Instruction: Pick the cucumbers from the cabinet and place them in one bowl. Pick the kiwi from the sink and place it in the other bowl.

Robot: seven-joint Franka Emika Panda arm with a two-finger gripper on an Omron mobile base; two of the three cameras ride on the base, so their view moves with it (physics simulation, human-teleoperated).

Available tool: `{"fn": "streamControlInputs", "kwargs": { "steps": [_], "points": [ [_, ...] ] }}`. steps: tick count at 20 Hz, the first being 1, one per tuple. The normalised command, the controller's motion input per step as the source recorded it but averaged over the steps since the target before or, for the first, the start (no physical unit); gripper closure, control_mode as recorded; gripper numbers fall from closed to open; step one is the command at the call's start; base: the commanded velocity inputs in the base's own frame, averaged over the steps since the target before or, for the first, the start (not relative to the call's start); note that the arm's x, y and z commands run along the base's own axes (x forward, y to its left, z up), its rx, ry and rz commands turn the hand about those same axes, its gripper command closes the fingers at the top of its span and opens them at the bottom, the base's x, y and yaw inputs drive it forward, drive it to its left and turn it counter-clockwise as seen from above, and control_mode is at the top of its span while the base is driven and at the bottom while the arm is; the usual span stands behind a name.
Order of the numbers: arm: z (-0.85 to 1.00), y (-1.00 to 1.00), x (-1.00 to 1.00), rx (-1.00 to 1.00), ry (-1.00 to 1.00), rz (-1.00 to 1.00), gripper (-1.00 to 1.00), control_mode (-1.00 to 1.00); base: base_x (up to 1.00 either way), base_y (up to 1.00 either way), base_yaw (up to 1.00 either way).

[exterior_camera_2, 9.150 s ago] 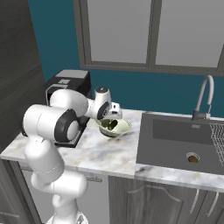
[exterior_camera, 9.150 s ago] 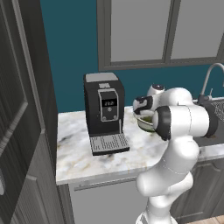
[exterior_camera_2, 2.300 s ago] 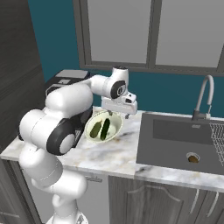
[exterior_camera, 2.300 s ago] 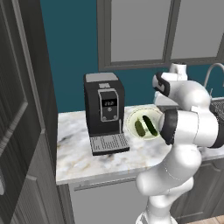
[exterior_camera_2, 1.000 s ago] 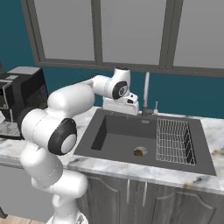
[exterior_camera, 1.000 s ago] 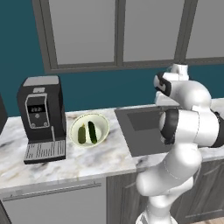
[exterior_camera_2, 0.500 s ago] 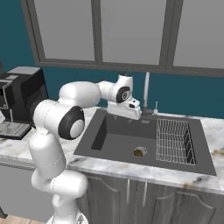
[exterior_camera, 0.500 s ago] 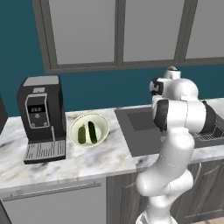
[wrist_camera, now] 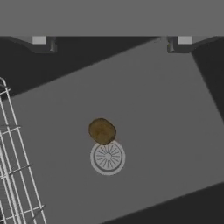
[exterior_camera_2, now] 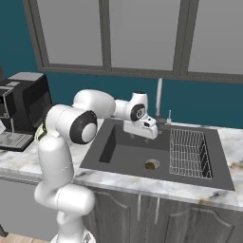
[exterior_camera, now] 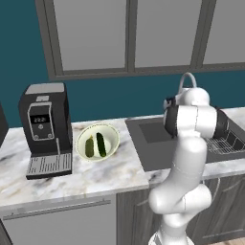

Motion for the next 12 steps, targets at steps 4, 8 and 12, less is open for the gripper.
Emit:
{"fn": "streamControlInputs", "kwargs": {
  "steps": [4, 8, 12],
  "points": [
    [-0.36, -0.35, -0.15, 0.0, 0.1, 0.0, -1.0, -1.0, 0.0, 0.0, 0.0],
    [-0.42, -0.17, -0.06, 0.0, 0.11, 0.03, -1.0, -1.0, 0.0, 0.0, 0.0],
    [-0.4, 0.0, 0.24, 0.0, 0.02, 0.04, -1.0, -1.0, 0.0, 0.0, 0.0]
  ]
}}
